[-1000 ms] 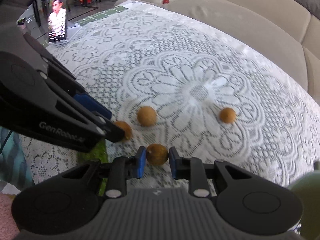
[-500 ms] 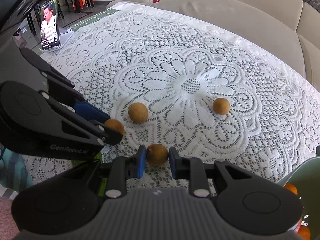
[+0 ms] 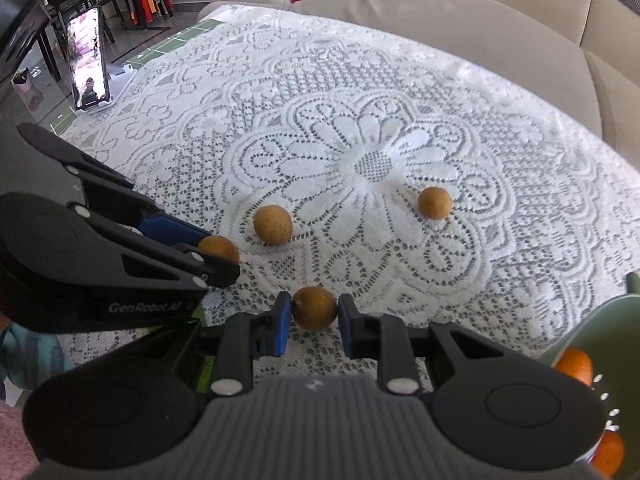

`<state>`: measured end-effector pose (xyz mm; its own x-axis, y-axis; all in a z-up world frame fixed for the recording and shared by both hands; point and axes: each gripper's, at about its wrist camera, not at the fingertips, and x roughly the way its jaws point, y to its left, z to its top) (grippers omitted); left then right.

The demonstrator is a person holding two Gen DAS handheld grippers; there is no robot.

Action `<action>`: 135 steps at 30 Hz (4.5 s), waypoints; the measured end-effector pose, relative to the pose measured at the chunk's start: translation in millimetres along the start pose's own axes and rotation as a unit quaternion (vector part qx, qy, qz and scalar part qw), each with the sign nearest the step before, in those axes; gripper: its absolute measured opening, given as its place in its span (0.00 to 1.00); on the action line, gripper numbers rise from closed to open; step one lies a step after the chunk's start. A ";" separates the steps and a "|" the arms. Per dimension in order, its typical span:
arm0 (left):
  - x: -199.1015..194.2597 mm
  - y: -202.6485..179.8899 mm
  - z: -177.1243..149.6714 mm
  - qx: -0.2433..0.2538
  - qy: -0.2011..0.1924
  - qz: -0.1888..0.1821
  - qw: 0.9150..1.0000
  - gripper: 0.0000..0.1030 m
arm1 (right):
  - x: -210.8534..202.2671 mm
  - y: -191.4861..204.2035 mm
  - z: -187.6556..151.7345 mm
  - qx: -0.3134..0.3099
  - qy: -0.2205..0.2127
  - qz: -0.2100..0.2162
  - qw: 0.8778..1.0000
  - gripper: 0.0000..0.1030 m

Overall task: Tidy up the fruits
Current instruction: 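Carry the kiwi with the left tool while the right tool carries its kiwi to the colander, then open the right tool over the colander while the left tool releases its kiwi inside, then withdraw both tools from the colander toward the two remaining kiwis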

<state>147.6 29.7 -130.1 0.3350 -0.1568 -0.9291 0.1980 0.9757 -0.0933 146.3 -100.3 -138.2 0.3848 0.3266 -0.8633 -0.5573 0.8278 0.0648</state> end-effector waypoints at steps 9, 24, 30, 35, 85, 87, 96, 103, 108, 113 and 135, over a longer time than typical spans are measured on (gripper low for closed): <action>-45.8 -18.6 -2.8 -0.007 -0.035 0.004 0.999 0.26 | -47.5 1.6 -6.4 0.019 -0.022 -0.019 0.999 0.21; -103.3 -80.2 -0.8 0.015 -0.084 -0.040 0.996 0.26 | -125.9 -10.3 -38.8 0.054 -0.071 -0.057 0.994 0.21; -109.8 -108.8 -3.5 0.037 -0.085 -0.053 0.994 0.26 | -142.6 -23.1 -57.8 0.068 -0.081 -0.078 0.991 0.20; -108.6 -129.8 -1.0 0.051 -0.081 -0.061 0.994 0.26 | -153.3 -39.9 -70.4 0.094 -0.089 -0.091 0.988 0.21; -6.3 -192.3 47.6 0.062 -0.004 -0.116 0.991 0.27 | -93.0 -127.7 -95.0 0.137 -0.013 -0.144 0.980 0.21; -6.7 -190.9 48.2 0.058 -0.003 -0.119 0.991 0.27 | -93.7 -128.0 -94.6 0.138 -0.013 -0.146 0.980 0.21; -29.8 -181.9 48.1 0.057 -0.023 -0.120 0.991 0.48 | -108.5 -121.4 -87.3 0.137 -0.028 -0.175 0.975 0.40; -56.3 -161.9 43.3 0.047 -0.047 -0.109 0.992 0.51 | -127.6 -106.2 -78.0 0.149 -0.061 -0.182 0.970 0.66; -69.0 -138.7 36.7 0.033 -0.055 -0.083 0.994 0.51 | -134.2 -89.4 -65.0 0.154 -0.075 -0.163 0.972 0.71; -80.2 -112.4 30.6 0.020 -0.071 -0.055 0.996 0.51 | -131.9 -69.4 -51.8 0.155 -0.083 -0.148 0.973 0.76; -67.1 -8.0 8.7 -0.079 -0.099 -0.054 0.991 0.51 | -87.6 -15.9 -10.0 0.080 -0.077 -0.102 0.989 0.47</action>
<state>131.6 31.1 -63.8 0.4969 -0.2728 -0.8238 0.1012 0.9611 -0.2572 114.1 -146.6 -68.6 0.5916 0.2020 -0.7805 -0.3385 0.9409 -0.0131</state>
